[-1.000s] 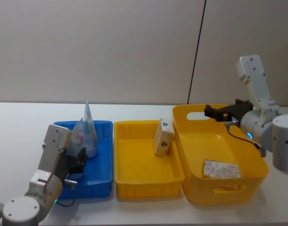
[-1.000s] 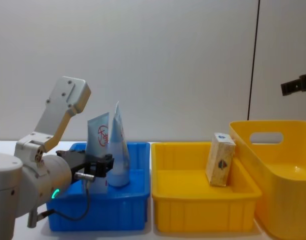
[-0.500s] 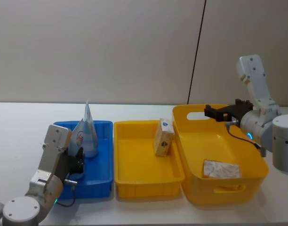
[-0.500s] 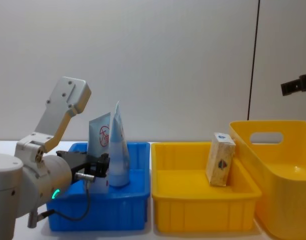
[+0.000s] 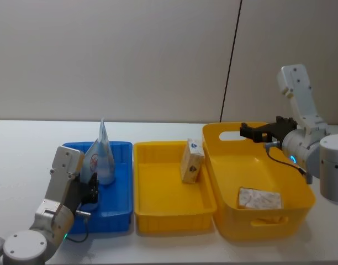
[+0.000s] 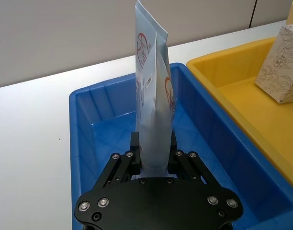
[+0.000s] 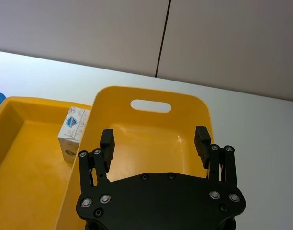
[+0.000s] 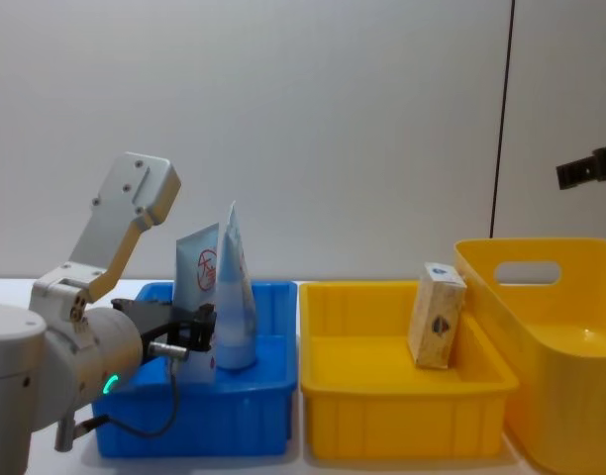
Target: Bimanual collaborative sorting of washing and personal care products
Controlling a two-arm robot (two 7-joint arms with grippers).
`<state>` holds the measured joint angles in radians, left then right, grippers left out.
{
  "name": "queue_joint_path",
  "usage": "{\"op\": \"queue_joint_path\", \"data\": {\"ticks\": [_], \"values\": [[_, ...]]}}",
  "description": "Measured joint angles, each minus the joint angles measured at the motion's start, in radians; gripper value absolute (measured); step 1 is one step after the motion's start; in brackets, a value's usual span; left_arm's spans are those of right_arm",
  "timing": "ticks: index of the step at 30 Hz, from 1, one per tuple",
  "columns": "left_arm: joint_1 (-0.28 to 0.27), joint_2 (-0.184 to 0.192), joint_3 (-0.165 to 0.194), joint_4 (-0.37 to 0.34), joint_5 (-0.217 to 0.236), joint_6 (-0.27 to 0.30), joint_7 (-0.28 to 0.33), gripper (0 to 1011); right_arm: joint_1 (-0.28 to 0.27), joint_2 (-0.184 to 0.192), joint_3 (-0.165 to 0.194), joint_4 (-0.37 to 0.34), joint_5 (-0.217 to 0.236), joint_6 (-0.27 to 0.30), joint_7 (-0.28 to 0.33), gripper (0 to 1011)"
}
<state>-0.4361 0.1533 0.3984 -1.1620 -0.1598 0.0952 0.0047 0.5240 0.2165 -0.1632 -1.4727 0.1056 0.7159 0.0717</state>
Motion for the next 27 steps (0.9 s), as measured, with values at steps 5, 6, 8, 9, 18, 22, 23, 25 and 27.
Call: {"op": "queue_joint_path", "data": {"ticks": [5,6,8,9,18,22,23,25,27], "values": [[0.000,0.000,0.000,0.000,0.000,0.000,0.000,264,0.000,0.000,0.000,0.000,0.000,0.000,0.000,1004],[0.000,0.000,0.000,0.000,0.000,0.000,0.000,264,0.000,0.000,0.000,0.000,0.000,0.000,0.000,1004],[0.000,0.000,0.000,0.000,0.000,0.000,0.000,264,0.000,0.000,0.000,0.000,0.000,0.000,0.000,1003],[0.000,0.000,0.000,0.000,0.000,0.000,0.000,264,0.000,0.000,0.000,0.000,0.000,0.000,0.000,1004],[0.002,0.000,-0.002,-0.004,0.000,0.000,-0.001,264,0.000,0.000,0.000,0.000,0.000,0.000,0.000,1004],[0.011,0.004,-0.006,-0.031,0.000,0.000,-0.004,264,0.000,0.000,0.000,0.000,0.000,0.000,0.000,1003],[0.013,0.006,-0.007,-0.038,0.000,0.001,-0.004,264,0.000,0.000,0.000,0.000,0.000,0.000,0.000,1003],[0.020,0.011,-0.009,-0.057,0.000,0.004,-0.006,264,0.000,0.000,0.000,0.000,0.000,0.000,0.000,1004],[0.033,0.020,-0.014,-0.090,-0.002,0.013,-0.010,264,0.000,0.000,0.000,0.000,0.000,0.000,0.000,1003]]}}
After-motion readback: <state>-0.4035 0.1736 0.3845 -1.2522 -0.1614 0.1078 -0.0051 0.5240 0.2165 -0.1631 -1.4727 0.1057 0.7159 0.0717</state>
